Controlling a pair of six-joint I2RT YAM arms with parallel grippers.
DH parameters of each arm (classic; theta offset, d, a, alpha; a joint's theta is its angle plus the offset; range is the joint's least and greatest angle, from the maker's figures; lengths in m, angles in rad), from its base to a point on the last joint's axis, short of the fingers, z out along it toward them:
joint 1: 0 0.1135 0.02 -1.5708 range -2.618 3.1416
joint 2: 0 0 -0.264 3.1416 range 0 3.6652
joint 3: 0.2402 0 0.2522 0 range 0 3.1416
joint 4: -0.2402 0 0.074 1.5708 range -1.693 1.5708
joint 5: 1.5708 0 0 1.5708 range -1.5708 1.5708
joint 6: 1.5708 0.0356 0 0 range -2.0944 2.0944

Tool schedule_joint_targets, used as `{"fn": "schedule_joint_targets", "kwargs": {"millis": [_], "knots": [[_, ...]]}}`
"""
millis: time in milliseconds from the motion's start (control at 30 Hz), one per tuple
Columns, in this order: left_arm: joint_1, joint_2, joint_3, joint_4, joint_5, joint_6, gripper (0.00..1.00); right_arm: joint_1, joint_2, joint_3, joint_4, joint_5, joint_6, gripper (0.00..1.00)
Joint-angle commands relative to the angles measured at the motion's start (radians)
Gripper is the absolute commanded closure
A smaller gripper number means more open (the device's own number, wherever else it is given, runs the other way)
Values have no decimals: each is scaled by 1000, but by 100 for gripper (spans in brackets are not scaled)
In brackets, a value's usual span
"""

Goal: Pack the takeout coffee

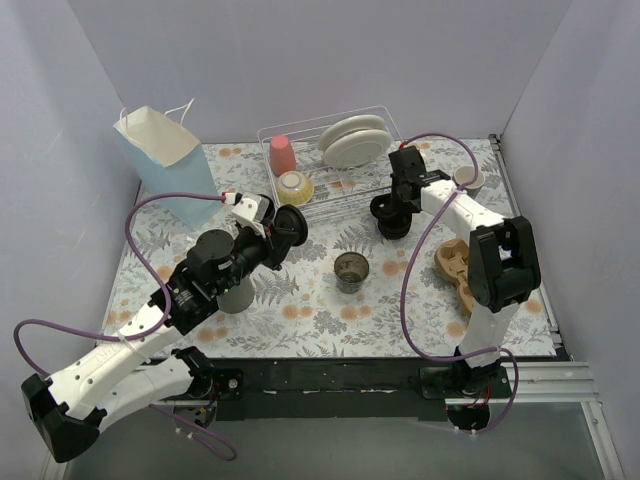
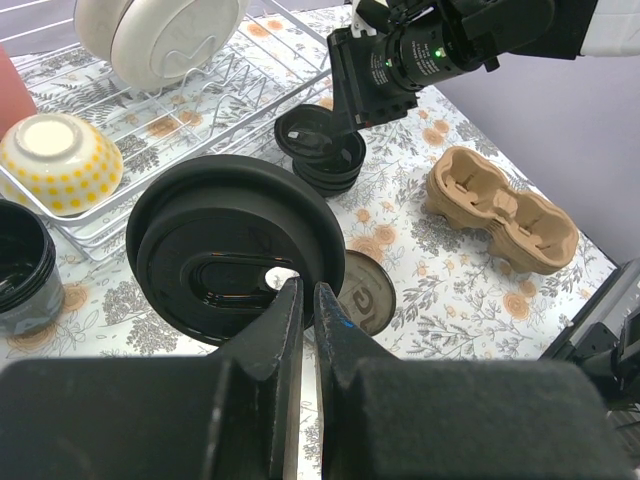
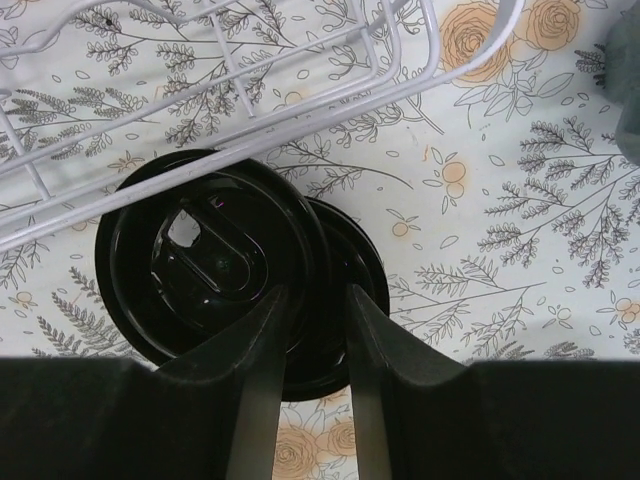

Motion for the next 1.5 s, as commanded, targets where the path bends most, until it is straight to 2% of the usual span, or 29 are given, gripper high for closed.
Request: {"fn": "schedule_joint_targets", "kwargs": {"millis": [0, 467, 867, 1200, 1467], "knots": [[11, -25, -2, 12, -10, 13, 100, 4, -65, -16, -15, 24, -12, 64], [18, -28, -5, 15, 2, 16, 100, 6, -146, -107, -21, 15, 5, 66], [20, -27, -10, 14, 8, 7, 100, 8, -204, -116, -17, 4, 6, 66], [18, -24, -11, 12, 1, 13, 100, 6, -123, -19, 23, -51, -44, 65], [18, 62, 81, -64, 128, -48, 100, 8, -89, -39, 95, -88, -116, 63]]}}
